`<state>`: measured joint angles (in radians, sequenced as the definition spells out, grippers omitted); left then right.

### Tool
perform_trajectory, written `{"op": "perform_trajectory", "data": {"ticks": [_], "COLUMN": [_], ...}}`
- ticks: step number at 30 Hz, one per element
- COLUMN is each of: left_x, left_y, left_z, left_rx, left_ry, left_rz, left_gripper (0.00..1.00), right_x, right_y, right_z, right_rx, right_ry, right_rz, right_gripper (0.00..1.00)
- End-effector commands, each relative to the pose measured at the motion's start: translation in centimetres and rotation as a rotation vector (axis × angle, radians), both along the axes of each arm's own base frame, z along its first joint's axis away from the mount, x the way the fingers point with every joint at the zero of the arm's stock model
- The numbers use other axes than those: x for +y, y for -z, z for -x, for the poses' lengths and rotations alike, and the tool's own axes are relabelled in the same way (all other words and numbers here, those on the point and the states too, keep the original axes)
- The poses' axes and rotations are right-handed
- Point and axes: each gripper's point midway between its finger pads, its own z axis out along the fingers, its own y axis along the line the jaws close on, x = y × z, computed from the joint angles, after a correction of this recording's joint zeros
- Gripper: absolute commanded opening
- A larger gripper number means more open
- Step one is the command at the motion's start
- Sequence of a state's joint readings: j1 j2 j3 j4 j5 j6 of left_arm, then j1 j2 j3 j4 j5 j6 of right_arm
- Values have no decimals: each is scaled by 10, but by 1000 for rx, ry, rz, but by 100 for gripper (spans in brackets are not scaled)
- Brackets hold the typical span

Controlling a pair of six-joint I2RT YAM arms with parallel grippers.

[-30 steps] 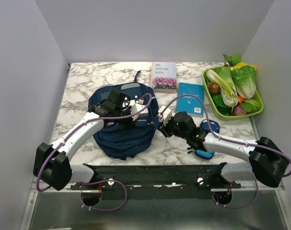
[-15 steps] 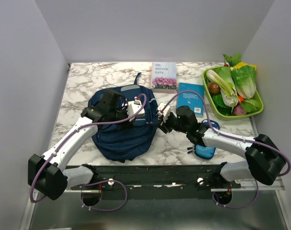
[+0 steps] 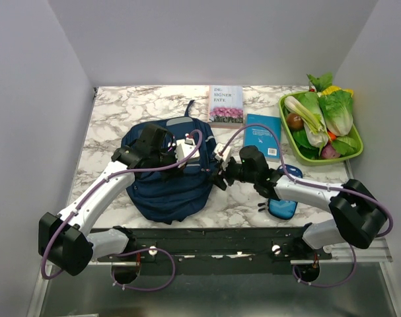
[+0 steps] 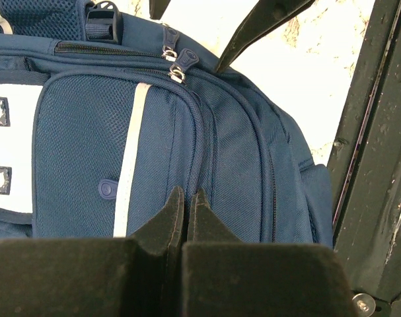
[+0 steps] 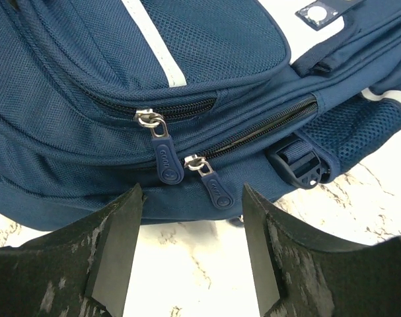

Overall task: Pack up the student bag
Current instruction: Unzip the student bag at the center of the board.

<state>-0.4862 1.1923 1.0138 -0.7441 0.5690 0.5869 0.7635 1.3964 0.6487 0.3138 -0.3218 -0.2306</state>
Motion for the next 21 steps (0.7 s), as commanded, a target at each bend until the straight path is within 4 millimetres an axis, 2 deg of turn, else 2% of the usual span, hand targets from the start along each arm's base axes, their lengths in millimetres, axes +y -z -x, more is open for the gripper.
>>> {"op": "perform_trajectory", "data": {"ticks": [1, 5, 8, 9, 12, 16, 21], "left_x": [-3, -1, 0, 0, 0, 0, 0], "left_y": [-11, -11, -9, -9, -7, -6, -6], "left_z": [1, 3, 4, 4, 5, 5, 5], "left_rx": [-32, -34, -35, -34, -30, -30, -30], "left_ry": [18, 22, 24, 24, 27, 27, 26], "left_rz": [34, 27, 23, 23, 23, 23, 21], "left_gripper": [0, 0, 0, 0, 0, 0, 0], "right_x": [15, 12, 7, 6, 2, -1, -5], "right_y": [-1, 2, 0, 1, -2, -2, 1], "right_z": [-3, -16, -22, -22, -21, -19, -17], "right_rx": [36, 13, 1, -2, -21, -31, -35], "right_ry": [-25, 17, 34, 30, 30, 31, 39], "right_rz": [-42, -32, -32, -27, -27, -30, -26], "right_gripper": [69, 62, 46, 34, 15, 1, 1]}}
